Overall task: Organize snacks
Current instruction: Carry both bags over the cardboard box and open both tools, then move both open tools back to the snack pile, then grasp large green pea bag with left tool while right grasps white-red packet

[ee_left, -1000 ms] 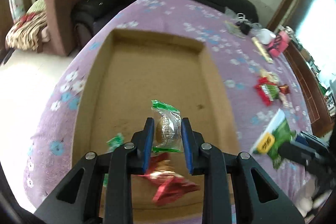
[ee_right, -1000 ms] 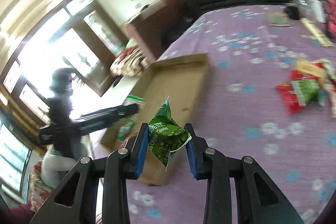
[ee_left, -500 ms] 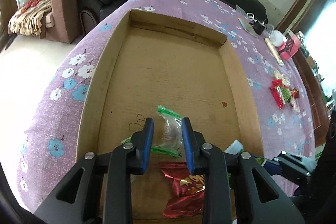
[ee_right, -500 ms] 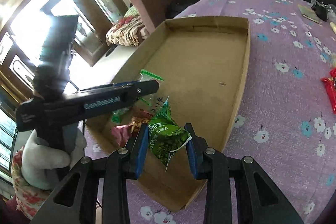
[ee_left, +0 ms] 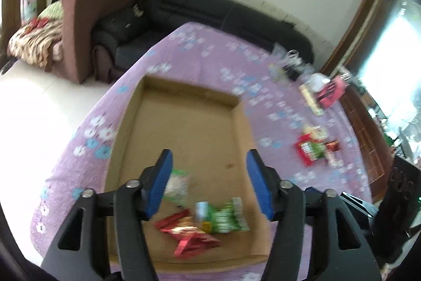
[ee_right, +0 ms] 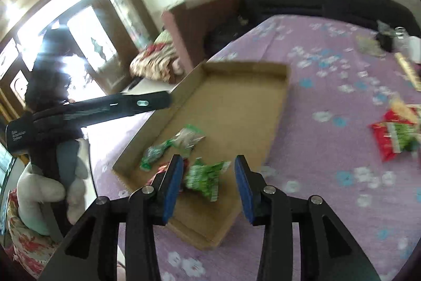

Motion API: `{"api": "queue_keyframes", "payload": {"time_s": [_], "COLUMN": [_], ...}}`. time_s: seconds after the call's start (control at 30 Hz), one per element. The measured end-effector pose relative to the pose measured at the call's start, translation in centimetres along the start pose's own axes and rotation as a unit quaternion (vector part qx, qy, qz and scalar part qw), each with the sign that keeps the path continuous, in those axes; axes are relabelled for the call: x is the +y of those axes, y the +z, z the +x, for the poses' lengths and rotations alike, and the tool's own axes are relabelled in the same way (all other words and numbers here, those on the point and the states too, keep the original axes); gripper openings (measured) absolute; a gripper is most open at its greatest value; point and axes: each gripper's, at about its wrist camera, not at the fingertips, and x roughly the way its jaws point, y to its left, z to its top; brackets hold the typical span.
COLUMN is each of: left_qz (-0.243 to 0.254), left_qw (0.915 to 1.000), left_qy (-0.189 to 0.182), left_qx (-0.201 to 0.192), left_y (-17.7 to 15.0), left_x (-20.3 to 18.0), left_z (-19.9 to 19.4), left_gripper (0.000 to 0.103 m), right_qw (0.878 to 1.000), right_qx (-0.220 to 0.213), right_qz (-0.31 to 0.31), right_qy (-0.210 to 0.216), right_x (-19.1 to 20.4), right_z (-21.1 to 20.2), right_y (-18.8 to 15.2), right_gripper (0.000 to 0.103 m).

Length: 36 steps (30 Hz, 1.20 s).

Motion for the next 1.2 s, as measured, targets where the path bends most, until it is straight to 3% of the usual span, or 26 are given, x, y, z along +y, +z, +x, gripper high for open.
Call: {"api": "queue_keyframes", "payload": {"time_s": [0.1, 0.17, 0.23, 0.4, 0.57, 0.67, 0.8, 0.9, 0.93, 1.03, 1.2], "left_qz": [0.008, 0.004, 0.001, 0.026, 0.034, 0.045, 0.064, 0.111, 0.138, 0.21, 0.29], "left_qw": [0.9992, 0.9966, 0.9928, 0.9882, 0.9829, 0.9812, 0.9789, 0.9753, 0.9729, 0.9623, 0.9452], "left_qy": [-0.039, -0.083, -0.118, -0.134, -0.143, -0.136, -0.128, -0.121, -0.11, -0.095, -0.073], "left_qx": [-0.011, -0.001, 0.022, 0.069, 0.111, 0.129, 0.147, 0.148, 0.149, 0.144, 0.132], "left_y": [0.3, 0.2, -0.2, -0.9, -0.2, 0.1, 0.0, -0.7, -1.2, -2.3, -2.9], "left_x": [-2.5, -4.0, -5.6, -10.0, -14.4, -16.4, -18.1, -20.3, -21.5, -24.3, -27.1], "left_z": [-0.6, -0.1, 1.3, 5.5, 10.3, 13.1, 15.8, 17.6, 18.3, 19.8, 22.2], "left_gripper": [0.077, 0.079, 0.079, 0.079, 0.079, 0.079, 0.079, 0.079, 0.079, 0.079, 0.079], "right_qw": [0.998, 0.994, 0.987, 0.965, 0.956, 0.957, 0.96, 0.963, 0.963, 0.964, 0.962], "right_qx": [-0.044, -0.07, -0.078, -0.072, -0.076, -0.062, -0.045, -0.034, -0.029, -0.024, -0.031], "right_qz": [0.023, 0.042, 0.074, 0.201, 0.221, 0.224, 0.208, 0.186, 0.18, 0.189, 0.216], "right_qy": [-0.037, -0.072, -0.116, -0.153, -0.18, -0.174, -0.182, -0.19, -0.196, -0.187, -0.166], "right_x": [-3.5, -6.5, -9.8, -20.5, -24.9, -26.6, -27.0, -26.7, -26.8, -27.5, -28.1], "right_z": [-4.5, -7.3, -9.3, -12.5, -11.3, -9.2, -6.6, -5.5, -5.2, -4.8, -5.8], "right_y": [-0.7, -1.4, -2.0, -2.8, -1.7, -0.8, -0.4, -0.8, -1.0, -1.3, -2.0], "right_gripper": [0.05, 0.066, 0.067, 0.066, 0.066, 0.066, 0.063, 0.06, 0.056, 0.03, 0.027]}}
